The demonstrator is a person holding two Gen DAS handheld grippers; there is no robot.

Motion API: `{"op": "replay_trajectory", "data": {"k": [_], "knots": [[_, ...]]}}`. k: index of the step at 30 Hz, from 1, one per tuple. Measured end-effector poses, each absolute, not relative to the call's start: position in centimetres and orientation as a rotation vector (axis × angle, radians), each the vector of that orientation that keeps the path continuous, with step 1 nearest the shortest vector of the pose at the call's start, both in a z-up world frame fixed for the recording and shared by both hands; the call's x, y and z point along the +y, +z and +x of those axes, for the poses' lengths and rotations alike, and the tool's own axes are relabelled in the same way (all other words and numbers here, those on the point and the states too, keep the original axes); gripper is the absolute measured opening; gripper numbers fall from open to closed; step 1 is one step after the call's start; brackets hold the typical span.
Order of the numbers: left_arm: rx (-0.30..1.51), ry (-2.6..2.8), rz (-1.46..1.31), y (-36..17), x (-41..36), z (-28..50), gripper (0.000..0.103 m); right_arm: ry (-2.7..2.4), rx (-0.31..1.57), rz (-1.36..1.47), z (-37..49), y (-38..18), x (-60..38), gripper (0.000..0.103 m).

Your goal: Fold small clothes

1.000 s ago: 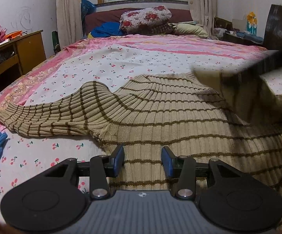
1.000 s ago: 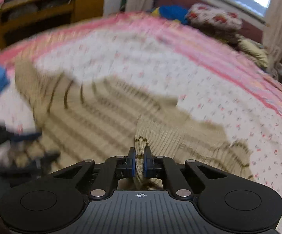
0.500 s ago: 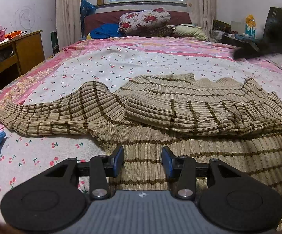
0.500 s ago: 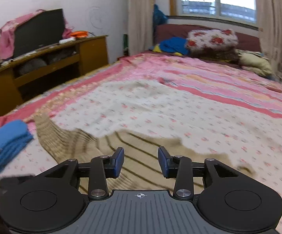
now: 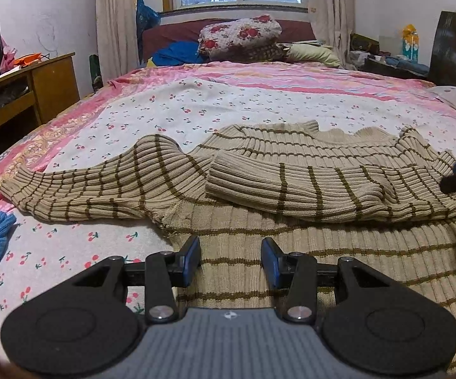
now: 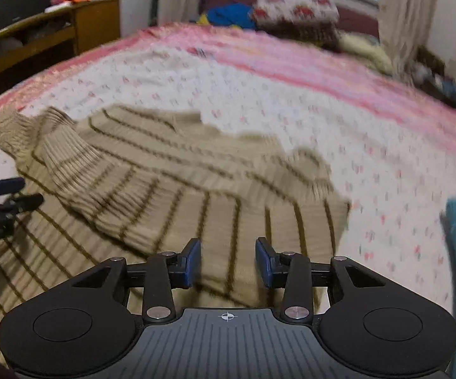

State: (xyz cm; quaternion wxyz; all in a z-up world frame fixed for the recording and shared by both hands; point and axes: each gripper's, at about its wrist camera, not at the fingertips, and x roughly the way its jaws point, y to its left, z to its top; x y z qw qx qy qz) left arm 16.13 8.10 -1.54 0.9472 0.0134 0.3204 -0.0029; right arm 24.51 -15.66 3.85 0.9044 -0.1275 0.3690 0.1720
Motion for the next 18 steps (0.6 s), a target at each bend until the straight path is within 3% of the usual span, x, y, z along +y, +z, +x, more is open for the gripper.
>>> {"op": "replay_trajectory", "data": {"k": [13,16,17,18], "knots": [[0.662,0.035,0.004,-0.8,10.0,14.7,0.049,0.703,0.711,-0.411,25.1,3.4,-2.2,0.038],[0.659,0.037,-0.005,-0.8,10.3,14.7,0.049,0.657,0.743,-0.442,26.1,2.2,-1.0,0.029],[0.657,0.039,-0.004,-0.9,10.4,14.8,0.049,0.646,0.751,-0.428,26.3,2.2,-0.9,0.013],[0.656,0.042,-0.002,-0.9,10.5,14.7,0.049,0.645,0.761,-0.404,26.3,2.4,-1.0,0.009]]}}
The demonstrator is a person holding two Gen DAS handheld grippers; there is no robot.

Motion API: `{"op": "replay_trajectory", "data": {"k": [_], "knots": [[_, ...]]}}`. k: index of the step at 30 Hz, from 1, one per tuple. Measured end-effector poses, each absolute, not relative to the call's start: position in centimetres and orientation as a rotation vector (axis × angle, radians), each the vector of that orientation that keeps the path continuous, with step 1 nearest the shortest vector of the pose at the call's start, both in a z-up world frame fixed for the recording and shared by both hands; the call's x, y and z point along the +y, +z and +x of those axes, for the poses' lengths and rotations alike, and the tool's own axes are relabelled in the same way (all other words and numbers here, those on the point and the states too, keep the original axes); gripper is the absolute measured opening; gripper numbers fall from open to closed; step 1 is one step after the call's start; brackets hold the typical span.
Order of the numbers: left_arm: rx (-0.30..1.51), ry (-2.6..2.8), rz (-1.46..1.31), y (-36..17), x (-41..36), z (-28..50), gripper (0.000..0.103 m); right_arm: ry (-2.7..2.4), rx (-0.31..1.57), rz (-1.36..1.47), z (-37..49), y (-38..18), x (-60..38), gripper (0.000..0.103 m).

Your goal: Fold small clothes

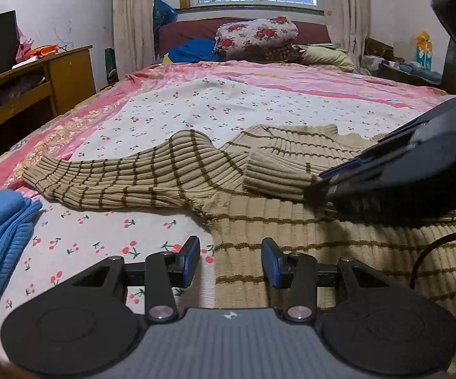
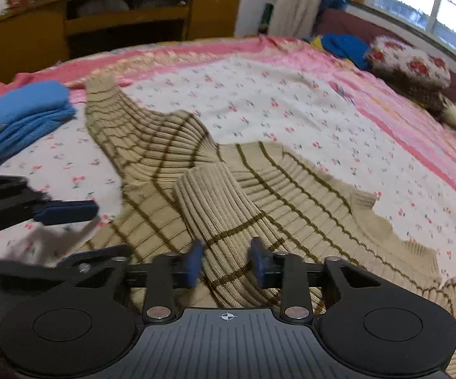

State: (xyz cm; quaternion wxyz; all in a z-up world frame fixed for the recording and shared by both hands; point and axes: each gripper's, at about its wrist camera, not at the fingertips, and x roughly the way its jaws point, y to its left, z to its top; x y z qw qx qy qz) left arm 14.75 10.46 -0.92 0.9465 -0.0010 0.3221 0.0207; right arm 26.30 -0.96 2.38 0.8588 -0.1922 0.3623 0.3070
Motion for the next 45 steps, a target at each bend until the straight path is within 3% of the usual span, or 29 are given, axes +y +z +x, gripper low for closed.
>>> {"op": "replay_trajectory", "data": {"k": [5,11,27,35,45], "knots": [[0.657,0.052,-0.012,-1.0,10.9,14.9,0.049,0.644,0.713,-0.320,26.3,3.6,-1.0,0.007],[0.645,0.081,-0.013,-0.3,11.8,15.0,0.049,0.650,0.768,-0.347,26.4,2.5,-1.1,0.017],[0.743,0.357,-0.273,-0.4,26.9,21.0,0.050,0.689,0.756,-0.235,25.2,2.3,-2.4,0.025],[0.774,0.367,-0.269,-1.0,27.2,24.2,0.050,0.685,0.753,-0.239,25.9,2.3,-1.7,0.025],[0.787,0.408,-0.231,-1.4,27.7,26.7,0.058,0.674,0.747,-0.245,26.1,2.6,-1.5,0.025]]}}
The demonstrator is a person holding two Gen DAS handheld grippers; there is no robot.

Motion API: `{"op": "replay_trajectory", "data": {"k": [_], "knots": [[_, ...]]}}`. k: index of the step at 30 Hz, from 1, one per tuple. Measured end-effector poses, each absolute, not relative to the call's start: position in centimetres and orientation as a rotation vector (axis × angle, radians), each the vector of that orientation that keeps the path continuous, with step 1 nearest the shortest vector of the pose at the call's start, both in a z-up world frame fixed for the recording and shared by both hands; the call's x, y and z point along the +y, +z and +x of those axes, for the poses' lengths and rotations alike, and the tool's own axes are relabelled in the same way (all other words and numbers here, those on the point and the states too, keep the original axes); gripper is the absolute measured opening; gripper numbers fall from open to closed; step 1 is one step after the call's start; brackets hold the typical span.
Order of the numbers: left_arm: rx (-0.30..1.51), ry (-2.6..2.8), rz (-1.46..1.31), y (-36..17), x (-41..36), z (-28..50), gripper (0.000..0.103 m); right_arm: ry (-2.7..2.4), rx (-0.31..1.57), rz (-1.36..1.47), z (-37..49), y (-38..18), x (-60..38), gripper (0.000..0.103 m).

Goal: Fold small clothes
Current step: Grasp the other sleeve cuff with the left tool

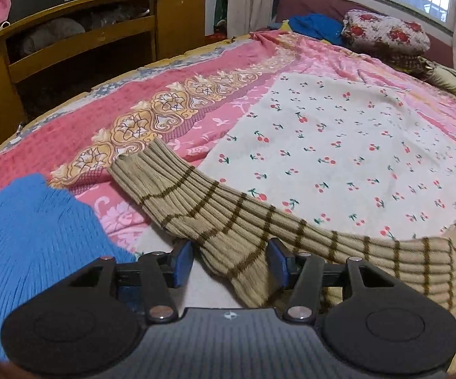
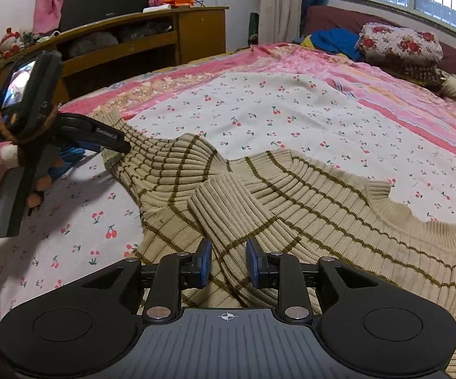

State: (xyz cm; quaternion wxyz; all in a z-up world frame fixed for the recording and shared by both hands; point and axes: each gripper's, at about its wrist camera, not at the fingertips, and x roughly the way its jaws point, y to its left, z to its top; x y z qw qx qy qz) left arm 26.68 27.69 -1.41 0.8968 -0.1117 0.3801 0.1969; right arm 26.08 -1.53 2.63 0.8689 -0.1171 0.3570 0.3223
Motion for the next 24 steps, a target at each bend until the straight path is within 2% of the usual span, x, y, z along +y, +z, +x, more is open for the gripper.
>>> {"op": "replay_trajectory", "data": {"k": [6,8,10,13,24], "knots": [[0.772,0.416,-0.304,-1.6,28.9,27.0,0.058,0.675,0.741,-0.243,26.1,2.9,-1.3,0.025],[0.756,0.416,-0.342,-1.6,29.6,26.8,0.048,0.674,0.737,-0.241,26.1,3.0,-1.3,0.025],[0.750,0.419,-0.375,-1.5,30.4,26.6,0.028,0.674,0.734,-0.234,26.2,3.2,-1.4,0.025],[0.744,0.408,-0.457,-1.5,32.0,26.2,0.019,0.669,0.733,-0.214,26.4,3.2,-1.6,0.025],[0.669,0.376,-0.464,0.4,30.9,26.0,0.014,0.632,0.737,-0.147,27.1,3.0,-3.0,0.025]]}}
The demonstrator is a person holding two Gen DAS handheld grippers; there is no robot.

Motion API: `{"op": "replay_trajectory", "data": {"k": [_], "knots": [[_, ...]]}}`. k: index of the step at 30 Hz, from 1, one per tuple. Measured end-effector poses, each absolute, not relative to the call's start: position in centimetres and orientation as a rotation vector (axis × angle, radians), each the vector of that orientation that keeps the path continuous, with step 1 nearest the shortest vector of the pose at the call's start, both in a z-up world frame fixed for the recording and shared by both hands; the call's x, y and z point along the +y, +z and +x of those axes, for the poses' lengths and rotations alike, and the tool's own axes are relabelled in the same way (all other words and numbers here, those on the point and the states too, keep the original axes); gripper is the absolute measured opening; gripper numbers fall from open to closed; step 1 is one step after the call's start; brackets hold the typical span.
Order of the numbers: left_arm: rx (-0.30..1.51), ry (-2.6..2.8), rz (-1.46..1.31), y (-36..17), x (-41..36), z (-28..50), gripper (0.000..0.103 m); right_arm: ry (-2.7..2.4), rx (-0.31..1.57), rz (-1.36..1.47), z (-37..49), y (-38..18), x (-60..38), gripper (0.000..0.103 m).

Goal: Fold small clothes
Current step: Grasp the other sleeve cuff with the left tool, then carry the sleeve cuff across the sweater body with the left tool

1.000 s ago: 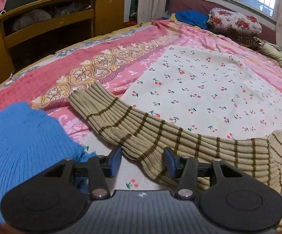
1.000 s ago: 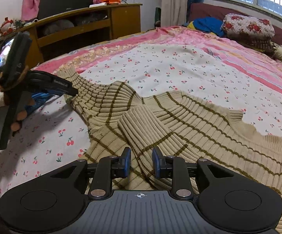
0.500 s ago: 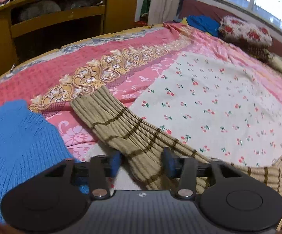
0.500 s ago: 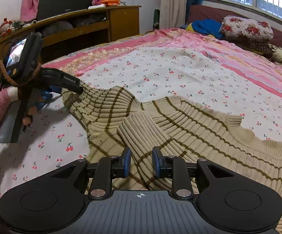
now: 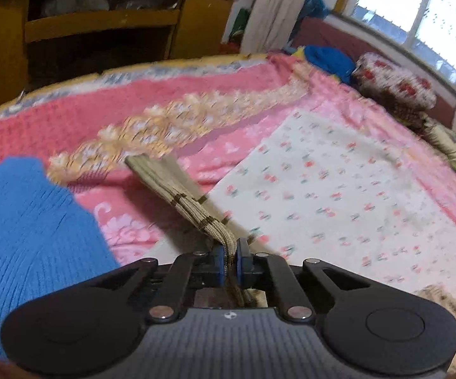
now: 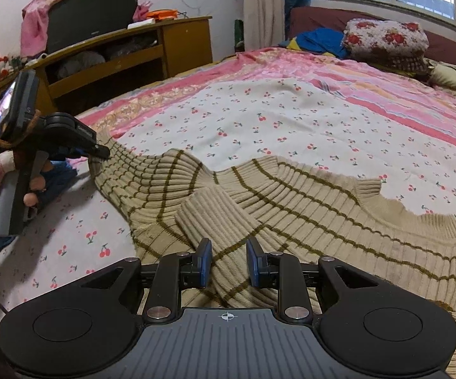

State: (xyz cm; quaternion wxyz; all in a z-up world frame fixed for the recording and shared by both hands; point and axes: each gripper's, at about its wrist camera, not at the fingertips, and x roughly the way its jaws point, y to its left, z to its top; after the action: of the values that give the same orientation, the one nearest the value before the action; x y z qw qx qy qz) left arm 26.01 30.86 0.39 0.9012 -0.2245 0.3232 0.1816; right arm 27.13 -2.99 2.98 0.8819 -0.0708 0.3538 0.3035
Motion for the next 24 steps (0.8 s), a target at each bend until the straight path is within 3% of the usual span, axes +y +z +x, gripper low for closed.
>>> {"op": "replay_trajectory", "data": {"k": [13,24], "knots": [[0.569,-0.153,-0.299,7.6,16.6,24.2,0.014,0.514,0.718,-0.137,27.4,4.3,-7.0,0.025],[0.722,-0.354,0.019,3.0,4.1,21.4,0.014,0.384,0.746,-0.156,26.6,4.1,-12.8,0.025]]}}
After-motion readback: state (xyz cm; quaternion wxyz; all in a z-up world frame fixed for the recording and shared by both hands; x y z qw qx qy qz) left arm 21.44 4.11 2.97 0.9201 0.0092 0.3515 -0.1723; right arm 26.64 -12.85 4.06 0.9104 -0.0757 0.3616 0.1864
